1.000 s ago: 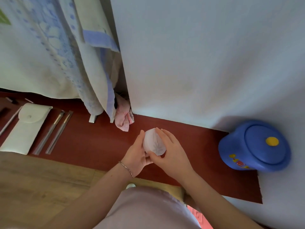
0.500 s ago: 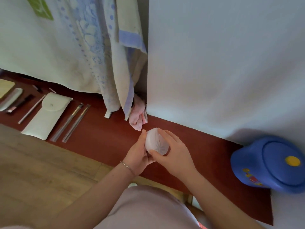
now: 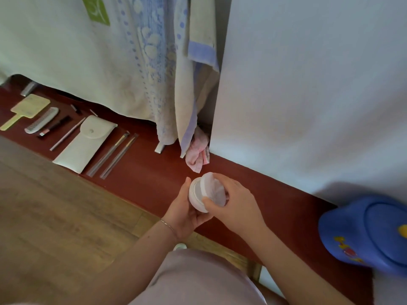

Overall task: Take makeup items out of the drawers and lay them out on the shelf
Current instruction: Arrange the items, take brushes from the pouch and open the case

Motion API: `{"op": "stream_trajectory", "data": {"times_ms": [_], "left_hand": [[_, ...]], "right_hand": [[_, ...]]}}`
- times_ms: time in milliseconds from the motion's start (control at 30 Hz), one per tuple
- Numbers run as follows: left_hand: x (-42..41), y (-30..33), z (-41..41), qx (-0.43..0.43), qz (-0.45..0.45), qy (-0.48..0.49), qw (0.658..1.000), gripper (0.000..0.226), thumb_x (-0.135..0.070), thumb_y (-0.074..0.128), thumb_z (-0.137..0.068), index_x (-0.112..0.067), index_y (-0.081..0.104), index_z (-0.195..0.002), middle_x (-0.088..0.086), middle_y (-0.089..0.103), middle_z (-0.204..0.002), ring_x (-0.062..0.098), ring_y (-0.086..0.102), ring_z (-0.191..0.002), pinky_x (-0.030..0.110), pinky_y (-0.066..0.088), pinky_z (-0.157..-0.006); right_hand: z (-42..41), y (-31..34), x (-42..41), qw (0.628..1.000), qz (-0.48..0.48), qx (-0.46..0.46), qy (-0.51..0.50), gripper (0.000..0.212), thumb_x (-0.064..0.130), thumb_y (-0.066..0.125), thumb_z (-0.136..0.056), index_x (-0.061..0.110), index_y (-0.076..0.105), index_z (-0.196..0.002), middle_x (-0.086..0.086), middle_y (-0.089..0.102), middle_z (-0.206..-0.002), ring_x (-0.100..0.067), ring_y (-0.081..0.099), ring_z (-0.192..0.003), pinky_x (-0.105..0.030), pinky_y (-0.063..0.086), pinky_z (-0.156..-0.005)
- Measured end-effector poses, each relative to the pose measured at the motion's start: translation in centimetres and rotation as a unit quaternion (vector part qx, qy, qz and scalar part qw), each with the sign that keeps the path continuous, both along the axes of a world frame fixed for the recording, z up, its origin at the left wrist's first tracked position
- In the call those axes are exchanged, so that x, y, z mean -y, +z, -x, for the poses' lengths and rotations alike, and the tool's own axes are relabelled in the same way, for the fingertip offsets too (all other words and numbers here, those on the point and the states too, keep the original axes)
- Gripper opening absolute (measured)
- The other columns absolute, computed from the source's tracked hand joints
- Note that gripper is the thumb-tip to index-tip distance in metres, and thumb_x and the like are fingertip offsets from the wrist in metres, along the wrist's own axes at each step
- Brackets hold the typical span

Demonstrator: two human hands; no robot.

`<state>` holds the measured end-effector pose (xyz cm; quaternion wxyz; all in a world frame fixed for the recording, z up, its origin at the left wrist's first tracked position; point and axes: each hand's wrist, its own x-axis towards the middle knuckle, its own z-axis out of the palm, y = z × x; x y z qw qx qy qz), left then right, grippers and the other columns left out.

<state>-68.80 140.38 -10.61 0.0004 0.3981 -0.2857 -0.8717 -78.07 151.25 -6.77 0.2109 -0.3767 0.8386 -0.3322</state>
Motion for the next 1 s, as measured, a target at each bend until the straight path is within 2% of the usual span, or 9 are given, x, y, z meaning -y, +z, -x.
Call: {"op": "stream_trajectory", "data": {"times_ms": [100, 233, 400, 567, 700, 767, 867, 933, 1000], "left_hand": [[0.4, 0.2, 0.0, 0.001, 0.003, -0.015, 1.0, 0.057, -0.059, 0.031, -0.091, -0.017, 0.064, -0.113, 0.008, 0.074, -0.096, 0.015, 0.072, -0.079, 0.027, 0.059, -0.065], [0.6, 0.6, 0.2, 0.004, 0.0, -0.023, 1.0, 0.058, -0.057, 0.034, -0.091, -0.018, 0.056, -0.127, 0.013, 0.064, -0.122, 0.021, 0.064, -0.1, 0.029, 0.06, -0.069], [1.0, 0.9, -1.2, 0.035, 0.031, 0.019, 0.999, 0.052, -0.055, 0.036, -0.092, -0.018, 0.063, -0.118, 0.007, 0.067, -0.11, 0.017, 0.065, -0.093, 0.029, 0.059, -0.071], [1.5, 0.3, -4.4, 0.052, 0.016, 0.118, 0.992, 0.056, -0.054, 0.036, -0.092, -0.014, 0.06, -0.123, 0.009, 0.065, -0.115, 0.018, 0.063, -0.092, 0.025, 0.058, -0.062], [3.6, -0.6, -6.8, 0.057, 0.01, 0.171, 0.984, 0.056, -0.051, 0.033, -0.094, -0.011, 0.056, -0.127, 0.01, 0.064, -0.111, 0.019, 0.062, -0.088, 0.025, 0.057, -0.06], [5.2, -0.9, -7.4, 0.057, 0.006, 0.186, 0.981, 0.053, -0.047, 0.035, -0.096, -0.01, 0.055, -0.128, 0.011, 0.063, -0.117, 0.02, 0.062, -0.092, 0.023, 0.058, -0.057], [8.1, -1.4, -7.5, 0.061, 0.005, 0.185, 0.981, 0.051, -0.044, 0.037, -0.096, -0.009, 0.053, -0.129, 0.012, 0.061, -0.125, 0.022, 0.06, -0.104, 0.025, 0.059, -0.063], [10.1, -1.5, -7.6, 0.057, -0.014, 0.188, 0.98, 0.049, -0.043, 0.039, -0.096, -0.009, 0.054, -0.127, 0.011, 0.065, -0.117, 0.022, 0.061, -0.102, 0.027, 0.059, -0.064], [12.2, -1.3, -7.6, 0.06, -0.021, 0.185, 0.981, 0.043, -0.042, 0.041, -0.096, -0.01, 0.056, -0.12, 0.008, 0.067, -0.105, 0.021, 0.062, -0.096, 0.029, 0.058, -0.063]], "right_hand": [[-0.1, 0.1, 0.0, 1.0, -0.009, 0.008, 0.014, 0.068, 0.046, 0.064, -0.08, 0.032, 0.034, -0.139, 0.009, 0.047, -0.137, -0.007, 0.048, -0.117, -0.017, 0.038, -0.088], [0.0, -0.1, -0.1, 1.0, 0.0, 0.018, 0.024, 0.074, 0.041, 0.065, -0.08, 0.033, 0.028, -0.143, 0.008, 0.042, -0.136, 0.0, 0.039, -0.109, -0.012, 0.034, -0.082], [-0.1, -0.7, 0.3, 0.997, 0.03, 0.058, 0.038, 0.069, 0.032, 0.069, -0.079, 0.03, 0.035, -0.139, 0.013, 0.044, -0.126, 0.0, 0.042, -0.106, -0.004, 0.035, -0.073], [-1.3, -2.1, 2.4, 0.987, 0.054, 0.12, 0.093, 0.066, 0.027, 0.072, -0.078, 0.028, 0.04, -0.135, 0.01, 0.049, -0.125, -0.01, 0.05, -0.115, -0.018, 0.047, -0.088], [-2.6, -2.2, 4.9, 0.967, 0.071, 0.22, 0.103, 0.065, 0.024, 0.072, -0.079, 0.038, 0.036, -0.132, 0.012, 0.05, -0.125, -0.008, 0.053, -0.116, -0.014, 0.05, -0.083], [-3.2, -2.3, 6.2, 0.963, 0.069, 0.239, 0.105, 0.07, 0.018, 0.072, -0.08, 0.038, 0.032, -0.133, 0.011, 0.048, -0.126, -0.009, 0.053, -0.116, -0.013, 0.05, -0.085], [-3.4, -2.5, 8.2, 0.956, 0.067, 0.265, 0.109, 0.066, 0.015, 0.07, -0.08, 0.04, 0.035, -0.13, 0.004, 0.052, -0.127, -0.009, 0.055, -0.114, -0.022, 0.051, -0.092], [-3.7, -2.0, 9.7, 0.947, 0.071, 0.304, 0.08, 0.058, 0.018, 0.067, -0.079, 0.047, 0.039, -0.12, 0.011, 0.055, -0.117, -0.004, 0.058, -0.108, -0.024, 0.053, -0.089], [-4.0, -1.7, 11.2, 0.936, 0.077, 0.342, 0.03, 0.056, 0.026, 0.062, -0.072, 0.046, 0.04, -0.12, 0.016, 0.055, -0.114, -0.007, 0.057, -0.108, -0.031, 0.05, -0.094]]}}
